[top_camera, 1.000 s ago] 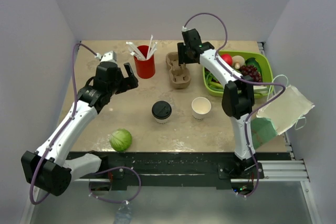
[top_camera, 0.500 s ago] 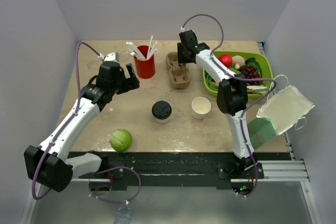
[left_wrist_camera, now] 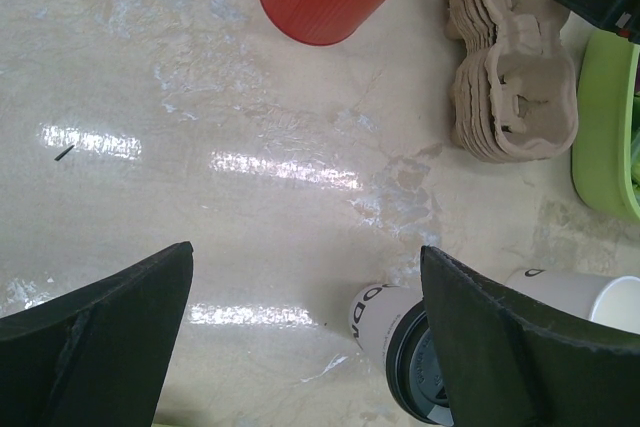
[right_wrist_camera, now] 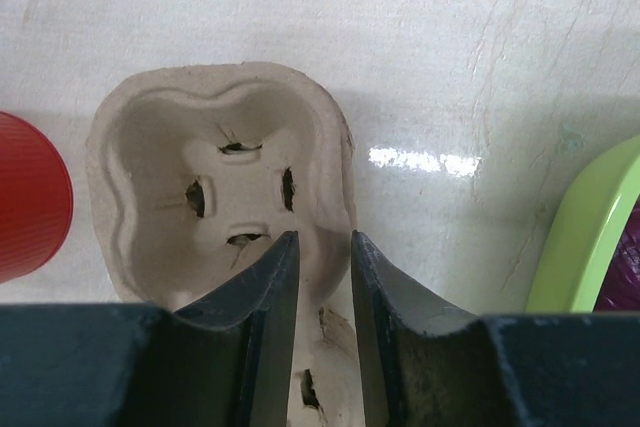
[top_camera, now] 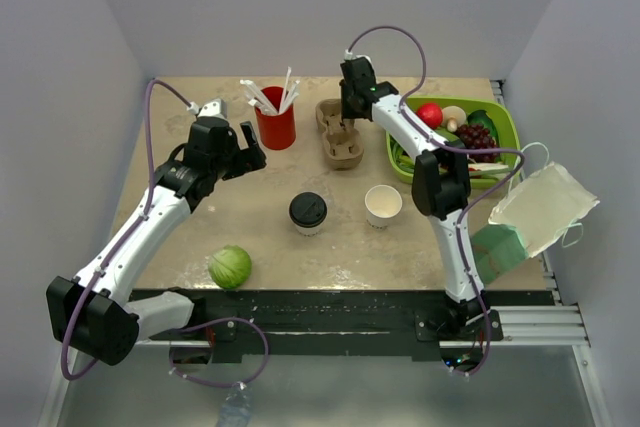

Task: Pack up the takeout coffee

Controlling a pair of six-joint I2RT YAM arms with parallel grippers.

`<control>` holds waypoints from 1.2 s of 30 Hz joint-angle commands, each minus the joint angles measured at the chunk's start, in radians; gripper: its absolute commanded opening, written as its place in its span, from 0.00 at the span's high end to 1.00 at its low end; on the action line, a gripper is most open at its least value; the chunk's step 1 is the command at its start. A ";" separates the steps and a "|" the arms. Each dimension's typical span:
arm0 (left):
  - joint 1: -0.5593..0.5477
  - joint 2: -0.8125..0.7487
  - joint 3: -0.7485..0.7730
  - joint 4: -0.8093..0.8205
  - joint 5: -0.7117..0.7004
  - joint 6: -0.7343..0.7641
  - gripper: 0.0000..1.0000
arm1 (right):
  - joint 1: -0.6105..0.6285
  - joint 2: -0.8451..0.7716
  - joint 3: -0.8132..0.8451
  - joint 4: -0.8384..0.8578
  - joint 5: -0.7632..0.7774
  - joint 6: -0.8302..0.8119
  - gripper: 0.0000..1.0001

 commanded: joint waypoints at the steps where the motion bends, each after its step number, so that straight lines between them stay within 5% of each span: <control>1: -0.001 -0.003 -0.004 0.038 -0.003 0.016 0.00 | -0.002 0.020 0.048 -0.006 0.046 0.027 0.68; 14: -0.001 -0.004 -0.014 0.032 0.005 0.018 0.00 | -0.002 -0.008 0.007 0.027 0.075 0.026 0.77; 22: -0.001 -0.010 -0.019 0.041 0.008 0.021 0.00 | 0.001 -0.041 -0.004 0.046 0.097 0.023 1.00; 31: -0.001 -0.013 -0.021 0.049 0.017 0.022 0.00 | 0.009 -0.119 -0.039 0.073 0.077 0.007 1.00; 36: -0.001 -0.017 -0.022 0.061 0.029 0.016 0.00 | 0.009 -0.230 -0.191 0.196 0.005 0.017 1.00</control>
